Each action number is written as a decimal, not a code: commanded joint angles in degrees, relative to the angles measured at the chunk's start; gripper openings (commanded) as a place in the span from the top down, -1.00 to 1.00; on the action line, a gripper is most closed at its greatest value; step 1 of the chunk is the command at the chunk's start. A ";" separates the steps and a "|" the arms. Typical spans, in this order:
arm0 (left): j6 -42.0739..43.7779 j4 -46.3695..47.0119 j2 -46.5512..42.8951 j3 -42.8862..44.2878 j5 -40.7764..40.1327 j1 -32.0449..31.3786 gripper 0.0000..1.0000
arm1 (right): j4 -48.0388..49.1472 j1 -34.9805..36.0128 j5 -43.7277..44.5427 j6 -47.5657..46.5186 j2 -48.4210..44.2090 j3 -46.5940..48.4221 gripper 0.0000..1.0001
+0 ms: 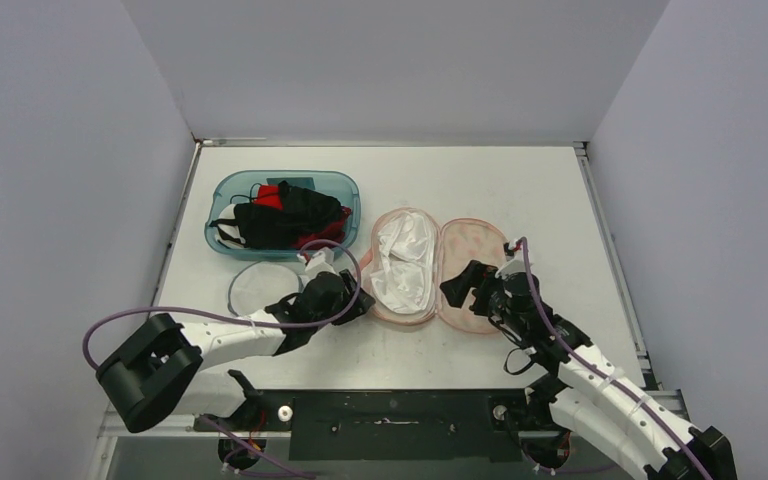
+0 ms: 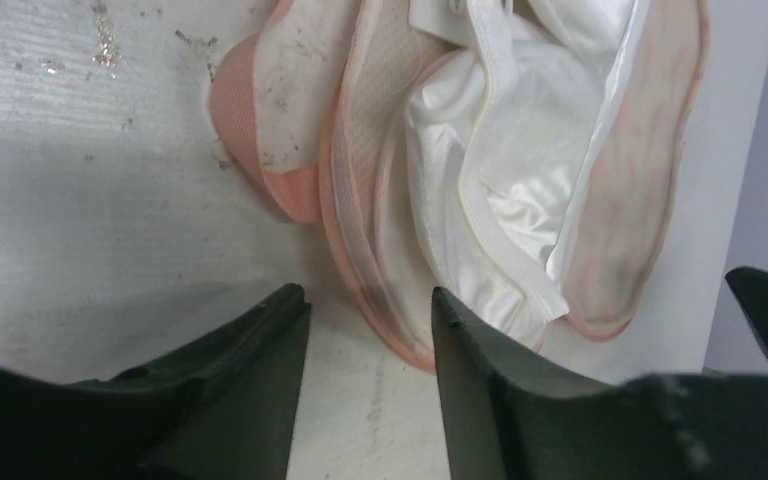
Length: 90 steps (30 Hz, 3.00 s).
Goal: Unzip the laundry bag and remove the bra
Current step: Adjust the laundry bag at the center of the board, then pick up the bra from the laundry bag.
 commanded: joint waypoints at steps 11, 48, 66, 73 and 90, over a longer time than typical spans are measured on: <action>-7.31 19.38 8.53 0.39 -4.06 -4.26 0.90 | -2.73 0.51 1.02 1.42 -4.22 1.57 -0.93; 9.60 4.52 -14.64 4.10 3.00 -4.53 0.03 | 10.47 -3.76 1.46 -3.83 10.05 6.09 -0.92; 3.32 20.34 19.05 16.40 21.03 1.90 1.00 | 26.51 -11.00 -14.97 1.22 24.30 3.26 -0.86; 1.90 19.64 25.37 14.12 18.81 4.02 1.00 | 28.74 -10.98 -13.66 0.64 29.84 4.87 -0.80; 2.18 19.87 23.61 11.52 17.81 4.66 1.00 | 24.72 -9.62 -9.53 -3.39 29.58 10.83 -0.69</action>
